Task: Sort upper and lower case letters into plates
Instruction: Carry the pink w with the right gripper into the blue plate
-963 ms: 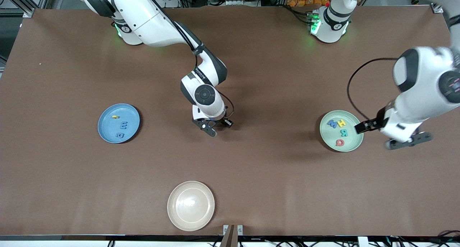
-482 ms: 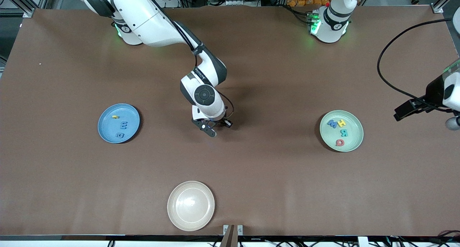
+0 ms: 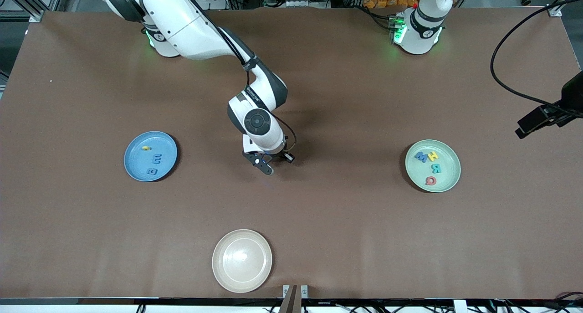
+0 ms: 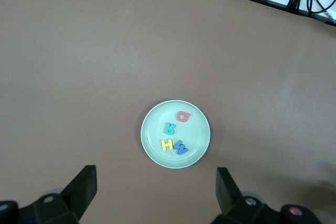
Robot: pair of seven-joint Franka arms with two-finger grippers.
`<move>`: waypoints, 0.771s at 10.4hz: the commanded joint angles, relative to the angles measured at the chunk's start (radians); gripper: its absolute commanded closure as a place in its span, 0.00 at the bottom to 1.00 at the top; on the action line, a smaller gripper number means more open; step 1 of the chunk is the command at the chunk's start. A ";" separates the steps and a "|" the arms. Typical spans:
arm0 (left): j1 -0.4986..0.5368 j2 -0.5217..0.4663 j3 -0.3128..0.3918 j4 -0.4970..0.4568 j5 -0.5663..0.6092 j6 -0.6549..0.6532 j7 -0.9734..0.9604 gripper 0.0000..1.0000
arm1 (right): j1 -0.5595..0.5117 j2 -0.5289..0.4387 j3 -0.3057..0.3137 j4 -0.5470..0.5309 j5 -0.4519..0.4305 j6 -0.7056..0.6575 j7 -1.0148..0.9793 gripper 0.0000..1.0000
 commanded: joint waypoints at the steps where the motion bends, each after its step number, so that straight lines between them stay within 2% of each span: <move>1: 0.002 -0.018 -0.007 -0.004 0.018 -0.023 -0.005 0.00 | -0.010 0.006 0.011 0.031 0.010 -0.016 0.005 1.00; 5: -0.005 -0.035 -0.022 0.000 0.016 -0.060 0.004 0.00 | -0.076 0.000 0.066 0.106 0.010 -0.147 -0.027 1.00; 8: -0.008 -0.036 -0.042 0.002 0.016 -0.081 0.003 0.00 | -0.160 -0.063 0.118 0.109 0.010 -0.209 -0.058 1.00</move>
